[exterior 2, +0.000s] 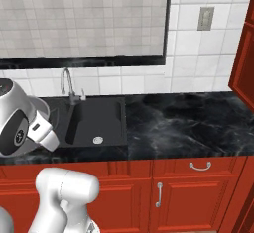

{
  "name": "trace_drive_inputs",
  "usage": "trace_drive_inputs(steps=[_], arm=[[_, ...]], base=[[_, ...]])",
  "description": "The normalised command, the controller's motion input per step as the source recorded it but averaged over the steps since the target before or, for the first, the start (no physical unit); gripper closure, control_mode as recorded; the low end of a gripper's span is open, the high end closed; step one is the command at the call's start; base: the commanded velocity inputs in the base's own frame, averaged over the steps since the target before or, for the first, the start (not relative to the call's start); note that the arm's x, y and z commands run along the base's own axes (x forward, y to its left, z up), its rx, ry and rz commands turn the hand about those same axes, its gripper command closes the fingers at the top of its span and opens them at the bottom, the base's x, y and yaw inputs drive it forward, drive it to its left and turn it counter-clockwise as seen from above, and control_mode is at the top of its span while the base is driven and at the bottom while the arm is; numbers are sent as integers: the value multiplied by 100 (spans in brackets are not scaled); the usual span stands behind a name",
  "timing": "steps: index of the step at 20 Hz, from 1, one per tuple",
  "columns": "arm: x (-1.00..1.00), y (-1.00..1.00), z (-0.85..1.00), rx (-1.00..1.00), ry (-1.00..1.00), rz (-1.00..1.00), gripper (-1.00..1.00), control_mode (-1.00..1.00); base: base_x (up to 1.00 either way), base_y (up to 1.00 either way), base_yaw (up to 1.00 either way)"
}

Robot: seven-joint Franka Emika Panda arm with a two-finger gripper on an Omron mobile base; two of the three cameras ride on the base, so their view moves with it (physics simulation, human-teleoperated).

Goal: Move the pot and pan from the stove into the sink.

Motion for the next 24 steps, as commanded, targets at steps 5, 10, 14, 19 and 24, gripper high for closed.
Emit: trace_drive_inputs(steps=[5, 10, 14, 19, 24], arm=[[41, 39, -8, 0, 0, -1, 100, -100], [37, 34, -7, 0, 0, -1, 100, -100], [40, 32, -6, 0, 0, -2, 100, -100], [38, 34, -9, 0, 0, -1, 100, -100], [36, 39, -14, -1, -2, -2, 100, -100]], base=[[0, 0, 0], [0, 0, 0], [0, 0, 0], [0, 0, 0], [0, 0, 0]])
